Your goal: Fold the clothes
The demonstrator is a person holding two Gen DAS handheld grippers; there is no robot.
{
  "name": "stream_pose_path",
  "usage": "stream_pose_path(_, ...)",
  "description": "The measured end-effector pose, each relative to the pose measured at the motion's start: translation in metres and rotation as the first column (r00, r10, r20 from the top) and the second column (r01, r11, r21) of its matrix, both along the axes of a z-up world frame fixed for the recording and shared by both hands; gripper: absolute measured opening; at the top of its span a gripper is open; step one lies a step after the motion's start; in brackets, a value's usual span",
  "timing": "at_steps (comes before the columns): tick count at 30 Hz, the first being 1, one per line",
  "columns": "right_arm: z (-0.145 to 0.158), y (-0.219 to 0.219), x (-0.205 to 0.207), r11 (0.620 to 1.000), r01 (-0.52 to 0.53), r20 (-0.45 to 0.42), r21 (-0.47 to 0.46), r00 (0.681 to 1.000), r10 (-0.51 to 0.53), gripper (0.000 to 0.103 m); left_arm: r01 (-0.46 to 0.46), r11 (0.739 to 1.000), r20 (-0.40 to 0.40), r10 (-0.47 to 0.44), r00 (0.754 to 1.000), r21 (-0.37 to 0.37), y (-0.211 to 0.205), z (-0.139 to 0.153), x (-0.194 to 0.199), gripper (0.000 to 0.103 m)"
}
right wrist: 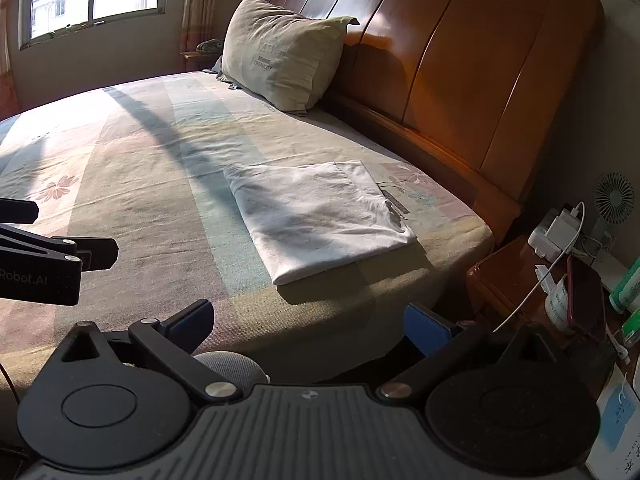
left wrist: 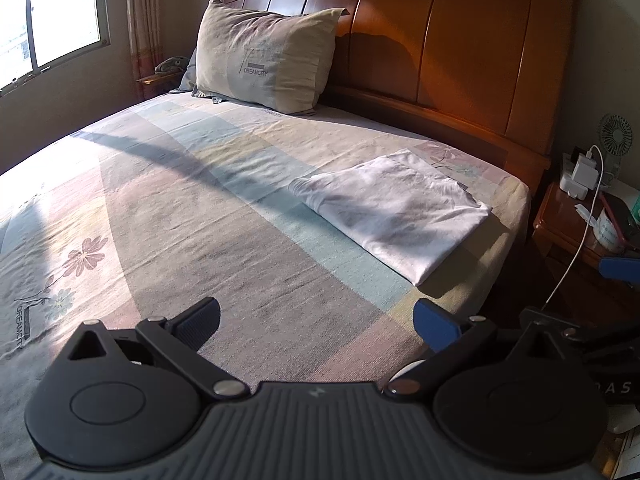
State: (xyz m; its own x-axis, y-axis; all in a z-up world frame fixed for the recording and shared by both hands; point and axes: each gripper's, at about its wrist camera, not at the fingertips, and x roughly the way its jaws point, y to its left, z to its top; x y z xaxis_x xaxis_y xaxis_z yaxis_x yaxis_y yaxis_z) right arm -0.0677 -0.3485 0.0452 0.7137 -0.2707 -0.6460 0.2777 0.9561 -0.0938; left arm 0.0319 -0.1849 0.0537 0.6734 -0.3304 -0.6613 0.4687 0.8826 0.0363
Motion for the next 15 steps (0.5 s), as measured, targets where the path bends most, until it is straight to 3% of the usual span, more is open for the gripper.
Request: stream_pose_path(15,0.0015,-0.0104,0.0014,0.999,0.021,0.01,0.035,1.0,-0.021,0.103,0.011,1.0,-0.018,-0.011,1.0,0.022,-0.0059,-0.0063,0.0012,0.102)
